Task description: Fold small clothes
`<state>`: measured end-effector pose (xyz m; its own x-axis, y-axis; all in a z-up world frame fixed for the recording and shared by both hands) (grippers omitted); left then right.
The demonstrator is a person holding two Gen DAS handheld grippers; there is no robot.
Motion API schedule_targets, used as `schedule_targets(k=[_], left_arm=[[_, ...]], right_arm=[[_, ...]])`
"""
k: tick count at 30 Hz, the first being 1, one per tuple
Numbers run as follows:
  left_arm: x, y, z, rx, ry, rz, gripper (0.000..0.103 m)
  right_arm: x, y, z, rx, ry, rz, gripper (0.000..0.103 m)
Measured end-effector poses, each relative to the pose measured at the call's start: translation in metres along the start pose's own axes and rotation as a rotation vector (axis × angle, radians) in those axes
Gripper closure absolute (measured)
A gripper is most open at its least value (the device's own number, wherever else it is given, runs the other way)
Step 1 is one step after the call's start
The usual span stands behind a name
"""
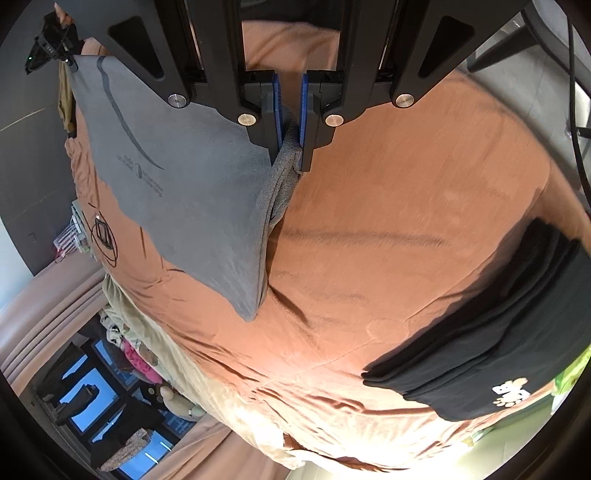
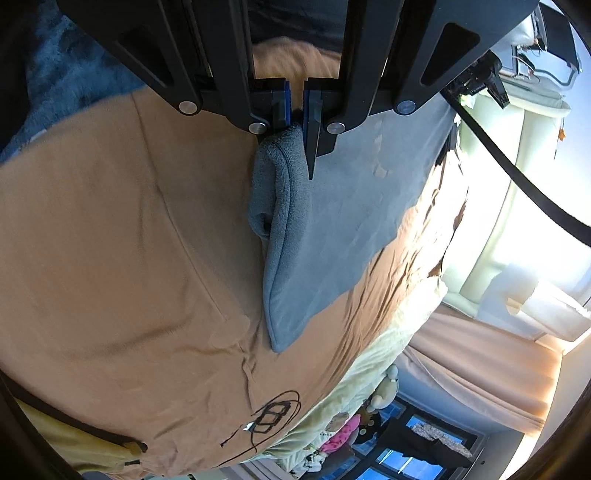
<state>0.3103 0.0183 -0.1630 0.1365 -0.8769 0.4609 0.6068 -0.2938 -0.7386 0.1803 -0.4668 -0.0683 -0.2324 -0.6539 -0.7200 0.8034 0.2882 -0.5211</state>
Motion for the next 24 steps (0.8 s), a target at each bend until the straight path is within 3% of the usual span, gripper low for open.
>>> schedule_targets(k=[10, 15, 21, 24], left_arm=[[-0.012, 0.005, -0.026, -0.032, -0.048, -0.033, 0.095], [-0.015, 0.015, -0.037, -0.038, -0.058, -0.05, 0.094], [-0.023, 0.02, -0.043, -0.033, -0.112, -0.089, 0.07], [-0.023, 0.02, -0.046, -0.024, -0.112, -0.104, 0.066]], right_arm=[[0.012, -0.01, -0.011, -0.044, -0.042, -0.074, 0.102], [0.006, -0.02, -0.007, -0.038, -0.11, -0.184, 0.099], [-0.025, -0.042, -0.003, -0.009, -0.246, -0.276, 0.099], [-0.037, -0.055, 0.0, 0.018, -0.275, -0.303, 0.099]])
Point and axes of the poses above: each gripper's, at about its wrist camera, not at the fingertips, and y roughly the way its jaws point, x to its right, z to its top, the point moved 8 cm from there along y, roughly the way its jaws point, and after that the axes turned 4 degrees about x, right-handed, at the moved point
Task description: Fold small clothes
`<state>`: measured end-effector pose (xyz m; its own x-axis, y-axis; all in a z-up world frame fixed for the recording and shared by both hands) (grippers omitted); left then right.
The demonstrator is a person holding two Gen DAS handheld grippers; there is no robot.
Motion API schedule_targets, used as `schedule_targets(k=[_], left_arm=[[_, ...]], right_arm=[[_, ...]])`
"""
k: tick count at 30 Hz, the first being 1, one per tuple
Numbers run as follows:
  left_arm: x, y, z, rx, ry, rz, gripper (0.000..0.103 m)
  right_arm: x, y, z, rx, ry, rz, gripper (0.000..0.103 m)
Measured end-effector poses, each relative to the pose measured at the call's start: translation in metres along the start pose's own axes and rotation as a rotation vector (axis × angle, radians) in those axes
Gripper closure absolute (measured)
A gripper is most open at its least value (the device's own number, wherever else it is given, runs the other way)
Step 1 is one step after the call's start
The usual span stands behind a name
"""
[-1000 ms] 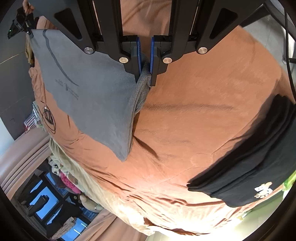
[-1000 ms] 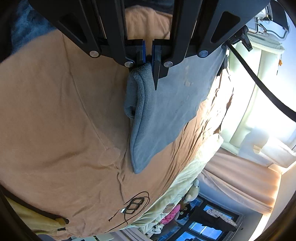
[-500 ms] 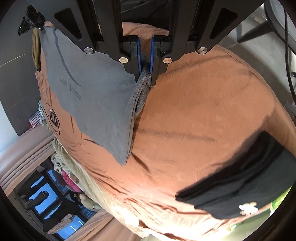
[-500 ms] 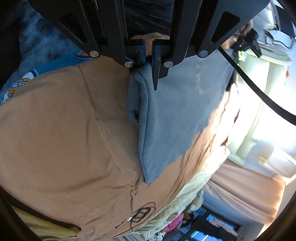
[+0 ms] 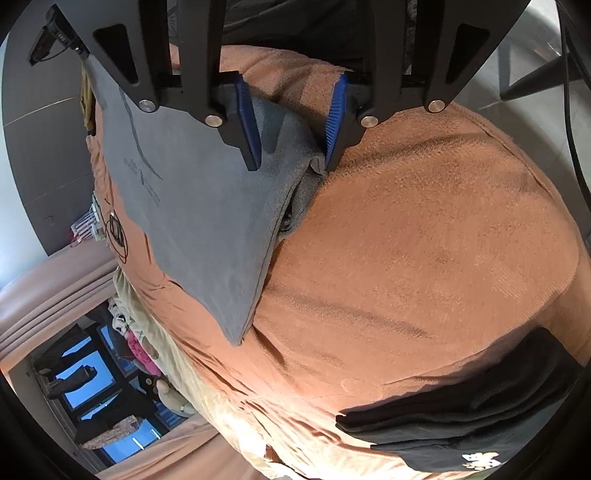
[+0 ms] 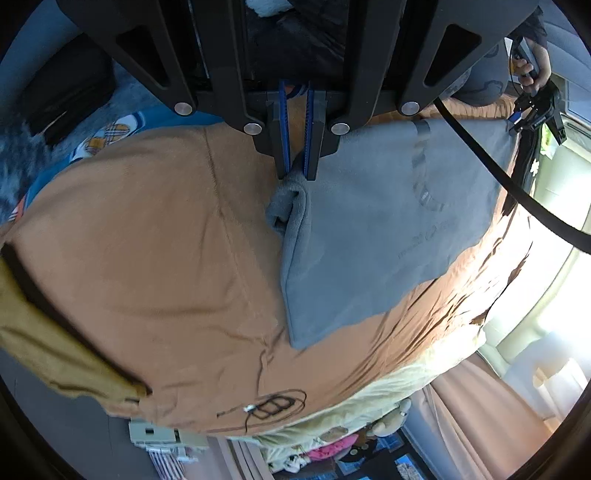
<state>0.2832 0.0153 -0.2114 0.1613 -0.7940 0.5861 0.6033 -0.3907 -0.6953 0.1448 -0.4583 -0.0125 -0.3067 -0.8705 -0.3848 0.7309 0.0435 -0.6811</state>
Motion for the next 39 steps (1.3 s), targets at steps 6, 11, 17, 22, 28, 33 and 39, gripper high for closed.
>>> schedule_targets(k=[6, 11, 17, 22, 28, 33, 39], left_arm=[[0.002, 0.006, 0.002, -0.003, -0.002, -0.041, 0.061], [0.002, 0.012, 0.008, -0.014, -0.017, -0.076, 0.06], [0.0, 0.018, 0.016, -0.033, -0.047, -0.125, 0.06], [-0.001, 0.014, 0.012, -0.041, -0.061, -0.153, 0.06], [-0.001, -0.002, 0.005, -0.016, -0.12, -0.223, 0.06], [0.003, -0.017, 0.001, 0.027, -0.137, -0.257, 0.062], [0.009, -0.022, 0.001, 0.06, -0.097, -0.216, 0.071]], right_arm=[[-0.002, -0.033, 0.013, 0.077, -0.039, -0.111, 0.099], [-0.033, -0.039, 0.015, 0.073, -0.073, -0.065, 0.099], [-0.083, -0.024, 0.019, 0.042, -0.141, 0.0, 0.099], [-0.112, -0.008, 0.025, 0.027, -0.205, 0.035, 0.099], [-0.141, 0.027, 0.025, -0.034, -0.251, 0.104, 0.099], [-0.155, 0.073, 0.029, -0.132, -0.308, 0.112, 0.099], [-0.186, 0.118, 0.033, -0.244, -0.359, 0.127, 0.099]])
Point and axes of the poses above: each gripper's, at about its wrist camera, not at the fingertips, and y roughly the way its jaws point, x to its right, z to its top, the point moved 8 cm from there along y, roughly the way its jaws point, and after that the axes turned 4 degrees about x, right-handed, at the moved point
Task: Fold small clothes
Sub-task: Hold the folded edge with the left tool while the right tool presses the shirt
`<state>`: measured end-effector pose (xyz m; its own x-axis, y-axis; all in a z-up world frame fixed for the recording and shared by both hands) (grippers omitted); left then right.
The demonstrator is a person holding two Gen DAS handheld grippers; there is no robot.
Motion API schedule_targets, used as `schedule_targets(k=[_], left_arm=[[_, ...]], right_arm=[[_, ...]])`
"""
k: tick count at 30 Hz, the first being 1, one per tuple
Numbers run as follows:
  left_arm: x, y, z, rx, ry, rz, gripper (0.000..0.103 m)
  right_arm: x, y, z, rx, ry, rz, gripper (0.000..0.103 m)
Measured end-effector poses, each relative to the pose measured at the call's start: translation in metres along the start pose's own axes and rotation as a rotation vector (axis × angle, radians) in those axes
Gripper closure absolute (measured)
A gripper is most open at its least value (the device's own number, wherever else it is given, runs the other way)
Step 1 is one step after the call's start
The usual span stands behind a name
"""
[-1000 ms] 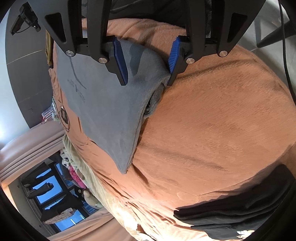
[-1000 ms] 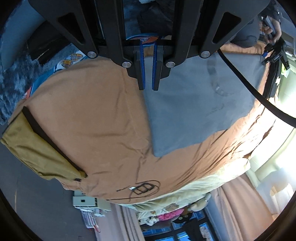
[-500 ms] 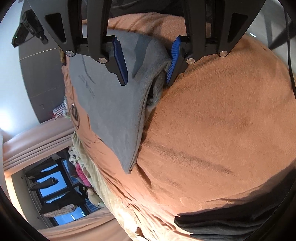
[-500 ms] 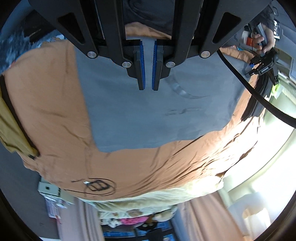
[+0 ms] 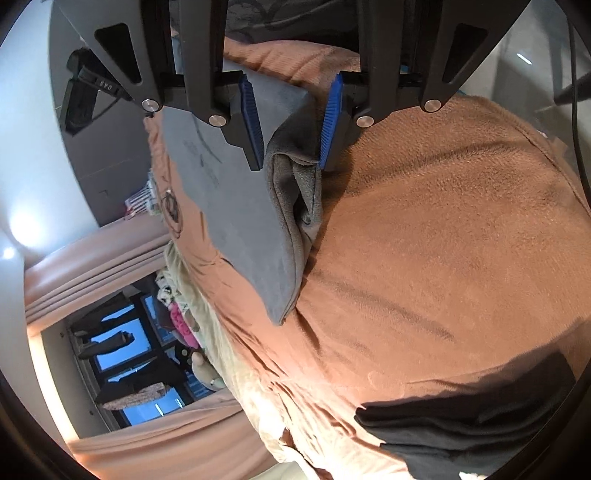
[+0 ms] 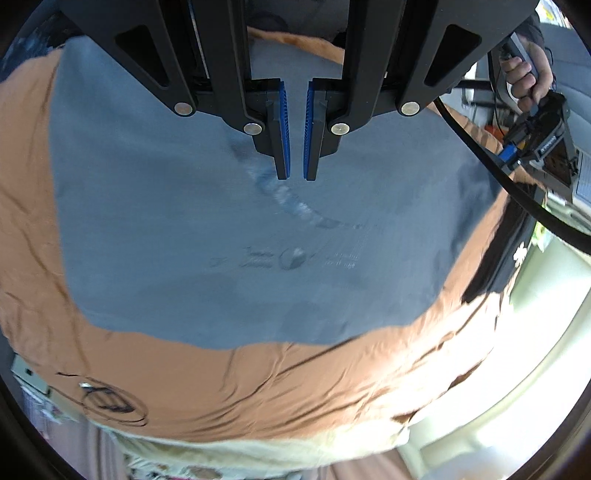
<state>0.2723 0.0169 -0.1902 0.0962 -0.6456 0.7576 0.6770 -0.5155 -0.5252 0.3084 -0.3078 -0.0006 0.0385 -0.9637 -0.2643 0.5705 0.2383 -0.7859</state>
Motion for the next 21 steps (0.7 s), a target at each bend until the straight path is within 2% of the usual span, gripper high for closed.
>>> schedule_targets(k=[2, 6, 12, 21], left_arm=[[0.0, 0.002, -0.001, 0.005, 0.022, 0.037, 0.072], [0.006, 0.004, -0.003, 0.021, 0.061, 0.056, 0.072], [0.017, 0.005, -0.003, 0.054, 0.103, 0.048, 0.072], [-0.001, 0.034, 0.004, 0.005, 0.074, 0.133, 0.072]], right_arm=[[-0.007, 0.011, 0.004, -0.026, -0.014, 0.009, 0.099], [-0.014, 0.038, 0.01, -0.083, -0.022, 0.024, 0.099], [-0.008, 0.075, 0.025, -0.14, -0.008, 0.027, 0.099], [-0.002, 0.111, 0.046, -0.155, -0.007, 0.026, 0.099]])
Point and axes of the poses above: each gripper's, at about its wrist camera, not at the fingertips, and y roughly the way its jaws point, x to its right, z to its top, the point moved 8 cm from there along y, roughly the way its jaws point, and after that the axes turned 4 degrees about x, right-handed, at the moved point
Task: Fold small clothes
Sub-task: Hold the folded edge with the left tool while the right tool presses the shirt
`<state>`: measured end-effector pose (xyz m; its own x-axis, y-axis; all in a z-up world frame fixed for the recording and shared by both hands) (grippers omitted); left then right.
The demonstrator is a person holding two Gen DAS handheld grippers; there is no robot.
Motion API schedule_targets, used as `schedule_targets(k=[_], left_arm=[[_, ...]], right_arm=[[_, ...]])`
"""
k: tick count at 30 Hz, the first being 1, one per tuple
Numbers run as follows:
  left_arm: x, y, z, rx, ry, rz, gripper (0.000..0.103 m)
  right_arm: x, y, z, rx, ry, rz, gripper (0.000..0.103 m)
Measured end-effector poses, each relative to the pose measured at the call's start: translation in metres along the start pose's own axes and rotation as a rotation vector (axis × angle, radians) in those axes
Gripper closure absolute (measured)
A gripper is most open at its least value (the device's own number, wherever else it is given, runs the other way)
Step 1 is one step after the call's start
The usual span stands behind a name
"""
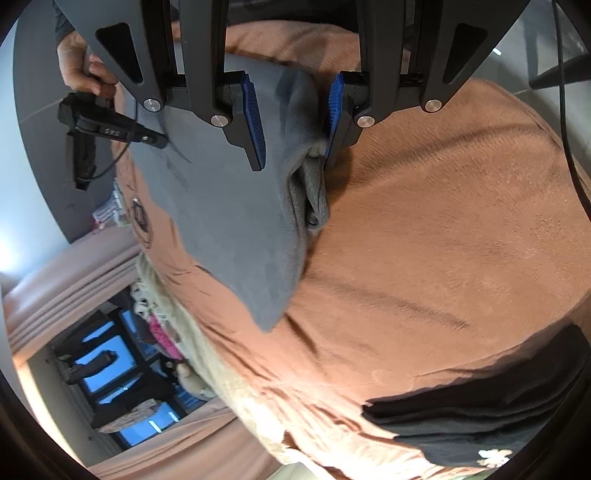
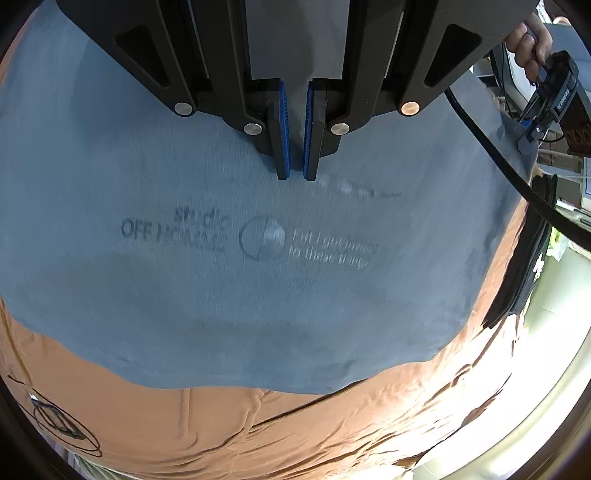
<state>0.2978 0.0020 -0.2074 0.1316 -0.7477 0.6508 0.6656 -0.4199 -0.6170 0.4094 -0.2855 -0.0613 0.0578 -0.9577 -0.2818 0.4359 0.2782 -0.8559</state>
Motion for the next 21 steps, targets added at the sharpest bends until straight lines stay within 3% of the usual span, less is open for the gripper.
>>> schedule_targets(k=[11, 21], left_arm=[[-0.012, 0.013, 0.023, 0.023, -0.052, 0.001, 0.072], [-0.01, 0.017, 0.021, -0.019, -0.043, -0.019, 0.072]], right_arm=[[0.005, 0.032, 0.045, 0.031, 0.026, -0.01, 0.1], [0.004, 0.055, 0.083, 0.076, 0.037, -0.051, 0.102]])
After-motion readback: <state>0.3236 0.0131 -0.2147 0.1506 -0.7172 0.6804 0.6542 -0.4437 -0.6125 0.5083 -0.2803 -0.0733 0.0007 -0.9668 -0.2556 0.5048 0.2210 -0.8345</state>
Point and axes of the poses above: each gripper's, at about its wrist camera, not at the fingertips, and y roughly the way its jaws point, x to its right, z to its top, the point moved 8 cm from there along y, roughly the way its jaws point, and after that the axes turned 4 degrees about x, right-handed, at the moved point
